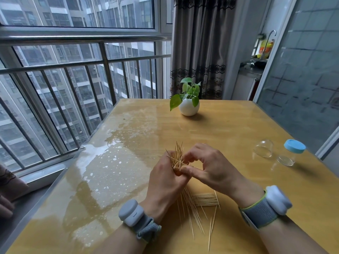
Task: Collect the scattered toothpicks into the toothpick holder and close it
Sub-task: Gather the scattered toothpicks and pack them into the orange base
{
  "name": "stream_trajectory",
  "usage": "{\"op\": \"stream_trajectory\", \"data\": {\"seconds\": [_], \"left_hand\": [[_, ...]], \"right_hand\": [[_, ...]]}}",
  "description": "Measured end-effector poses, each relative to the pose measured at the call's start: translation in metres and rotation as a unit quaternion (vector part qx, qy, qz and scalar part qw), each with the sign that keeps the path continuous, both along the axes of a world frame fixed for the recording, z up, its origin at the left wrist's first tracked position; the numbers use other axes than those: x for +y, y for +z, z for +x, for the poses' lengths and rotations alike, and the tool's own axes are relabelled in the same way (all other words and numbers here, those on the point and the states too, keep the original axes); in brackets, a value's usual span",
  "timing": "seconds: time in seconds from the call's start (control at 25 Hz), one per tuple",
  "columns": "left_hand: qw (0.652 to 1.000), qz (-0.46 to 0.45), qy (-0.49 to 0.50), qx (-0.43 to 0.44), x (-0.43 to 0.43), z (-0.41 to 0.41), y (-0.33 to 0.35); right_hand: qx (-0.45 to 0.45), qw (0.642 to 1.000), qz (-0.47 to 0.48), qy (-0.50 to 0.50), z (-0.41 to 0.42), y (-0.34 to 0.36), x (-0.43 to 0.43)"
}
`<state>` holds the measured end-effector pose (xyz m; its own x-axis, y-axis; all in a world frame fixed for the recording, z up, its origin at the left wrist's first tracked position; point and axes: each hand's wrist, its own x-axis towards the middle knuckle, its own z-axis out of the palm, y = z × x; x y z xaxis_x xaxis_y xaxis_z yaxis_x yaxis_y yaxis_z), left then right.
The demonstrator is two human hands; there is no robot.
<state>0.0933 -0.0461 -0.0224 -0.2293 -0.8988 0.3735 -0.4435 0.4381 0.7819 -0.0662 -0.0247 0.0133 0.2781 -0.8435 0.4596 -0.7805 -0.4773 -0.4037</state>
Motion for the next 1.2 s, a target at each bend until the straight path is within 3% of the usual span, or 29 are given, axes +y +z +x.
{"op": "stream_trajectory", "data": {"seconds": [0.56, 0.8, 1.04, 1.2], "left_hand": [[1.0, -0.01, 0.011, -0.009, 0.001, -0.003, -0.001], [1.0, -0.007, 0.0, -0.019, 0.001, -0.001, -0.001], [0.999, -0.023, -0.005, -0.024, 0.001, -0.003, -0.003], [0.999, -0.034, -0.001, -0.021, 0.0, -0.003, -0.005]], "right_hand": [[-0.046, 0.999, -0.004, -0.019, 0.002, 0.005, 0.003], [0.043, 0.999, -0.004, 0.02, 0.008, 0.008, 0.006], [0.041, 0.997, -0.065, 0.007, 0.012, 0.004, 0.005], [-0.024, 0.991, -0.129, -0.005, 0.012, 0.009, 0.005]]}}
